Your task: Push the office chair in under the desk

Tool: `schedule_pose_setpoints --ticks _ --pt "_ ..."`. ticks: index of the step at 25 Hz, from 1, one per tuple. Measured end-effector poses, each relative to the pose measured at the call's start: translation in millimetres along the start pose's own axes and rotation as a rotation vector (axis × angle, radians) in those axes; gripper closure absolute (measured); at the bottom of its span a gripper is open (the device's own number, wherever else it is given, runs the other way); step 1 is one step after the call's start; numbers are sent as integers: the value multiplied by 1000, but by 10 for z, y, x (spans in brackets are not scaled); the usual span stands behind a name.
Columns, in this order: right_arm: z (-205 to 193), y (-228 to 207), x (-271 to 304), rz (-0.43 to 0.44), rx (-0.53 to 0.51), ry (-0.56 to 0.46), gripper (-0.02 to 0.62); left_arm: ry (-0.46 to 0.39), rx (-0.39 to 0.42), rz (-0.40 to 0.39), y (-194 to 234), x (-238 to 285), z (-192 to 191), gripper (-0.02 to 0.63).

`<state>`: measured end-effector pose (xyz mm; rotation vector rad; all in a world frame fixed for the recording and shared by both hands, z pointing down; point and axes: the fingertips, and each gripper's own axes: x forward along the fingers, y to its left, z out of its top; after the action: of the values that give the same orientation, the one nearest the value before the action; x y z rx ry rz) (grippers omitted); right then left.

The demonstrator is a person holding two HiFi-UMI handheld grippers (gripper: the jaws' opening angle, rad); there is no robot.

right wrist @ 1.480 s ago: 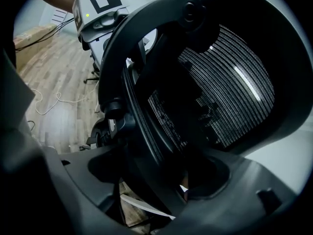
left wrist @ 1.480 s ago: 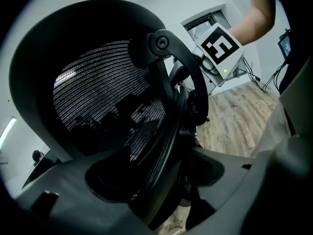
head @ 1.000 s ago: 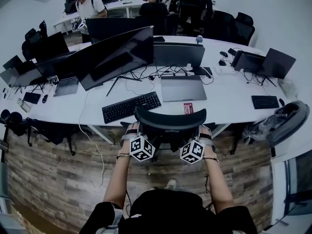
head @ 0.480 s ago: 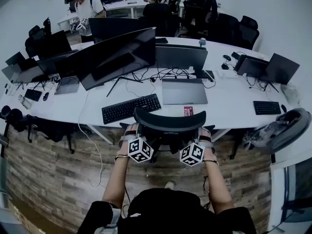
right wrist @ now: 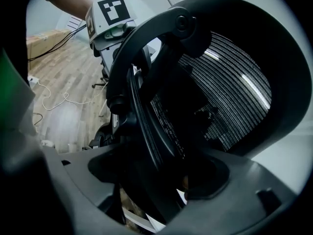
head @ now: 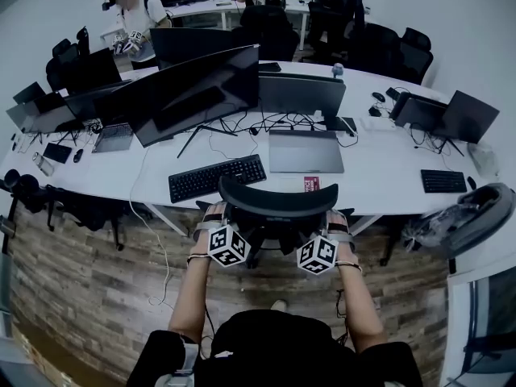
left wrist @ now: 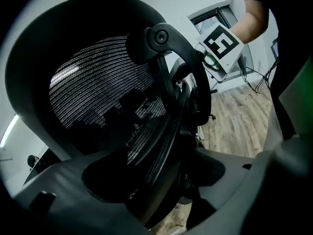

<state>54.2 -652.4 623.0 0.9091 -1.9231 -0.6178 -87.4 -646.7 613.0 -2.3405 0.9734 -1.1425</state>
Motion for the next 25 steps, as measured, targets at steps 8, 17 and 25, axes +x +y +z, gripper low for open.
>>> schedule_pose_setpoints --ticks 8,17,25 --pt "92 -45 -142 63 181 -45 255 52 8 22 -10 -57 13 250" --pt "191 -117 -471 36 330 -97 295 -35 -226 97 101 -448 163 376" --pt "344 -270 -734 -58 452 -137 555 -152 -392 215 184 -793 405 563"
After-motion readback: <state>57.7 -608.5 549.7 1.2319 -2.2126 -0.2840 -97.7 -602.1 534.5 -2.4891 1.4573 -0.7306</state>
